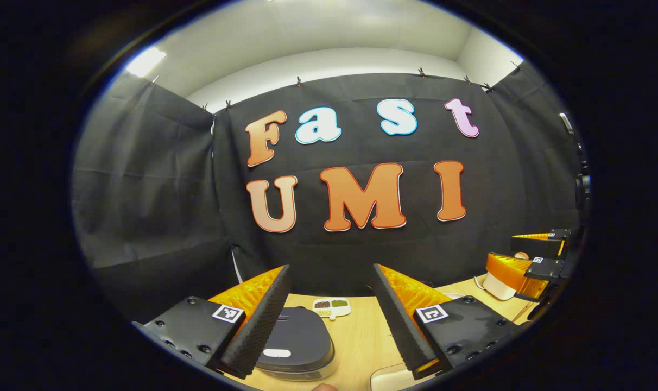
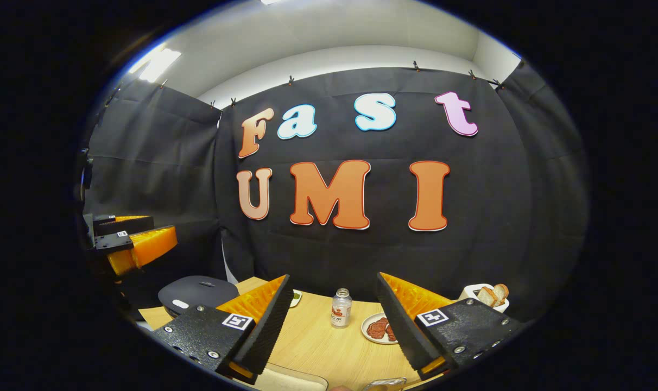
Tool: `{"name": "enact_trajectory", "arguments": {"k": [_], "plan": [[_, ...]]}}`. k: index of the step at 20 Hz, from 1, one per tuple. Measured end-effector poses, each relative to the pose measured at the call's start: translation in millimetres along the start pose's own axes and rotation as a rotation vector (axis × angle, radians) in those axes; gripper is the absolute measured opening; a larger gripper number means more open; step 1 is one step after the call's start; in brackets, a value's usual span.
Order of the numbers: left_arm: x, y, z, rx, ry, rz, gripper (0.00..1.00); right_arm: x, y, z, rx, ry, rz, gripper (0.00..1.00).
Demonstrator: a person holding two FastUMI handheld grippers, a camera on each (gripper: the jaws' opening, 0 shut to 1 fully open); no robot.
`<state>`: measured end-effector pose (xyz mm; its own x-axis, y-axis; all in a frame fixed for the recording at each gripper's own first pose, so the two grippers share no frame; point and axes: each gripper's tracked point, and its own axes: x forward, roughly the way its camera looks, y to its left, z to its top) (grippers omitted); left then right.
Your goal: Close the left gripper, press the button to open the rice cooker; take a wooden spoon from the chopstick holder with the right hand, scoop a spoonful of rice and pour it into the rice cooker, then put the wooden spoon back into the chopstick holder.
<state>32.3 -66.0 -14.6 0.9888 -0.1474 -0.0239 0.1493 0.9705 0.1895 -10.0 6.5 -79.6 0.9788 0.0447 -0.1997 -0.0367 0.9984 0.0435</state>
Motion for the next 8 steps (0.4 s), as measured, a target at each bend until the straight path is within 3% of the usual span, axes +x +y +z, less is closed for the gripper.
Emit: {"name": "enact_trajectory", "arguments": {"k": [8], "plan": [[-5,-8,15,-0.006,-0.05,-0.015,1.0,-10,-10,24,0.012,-0.091,-0.032,0.94]]}}
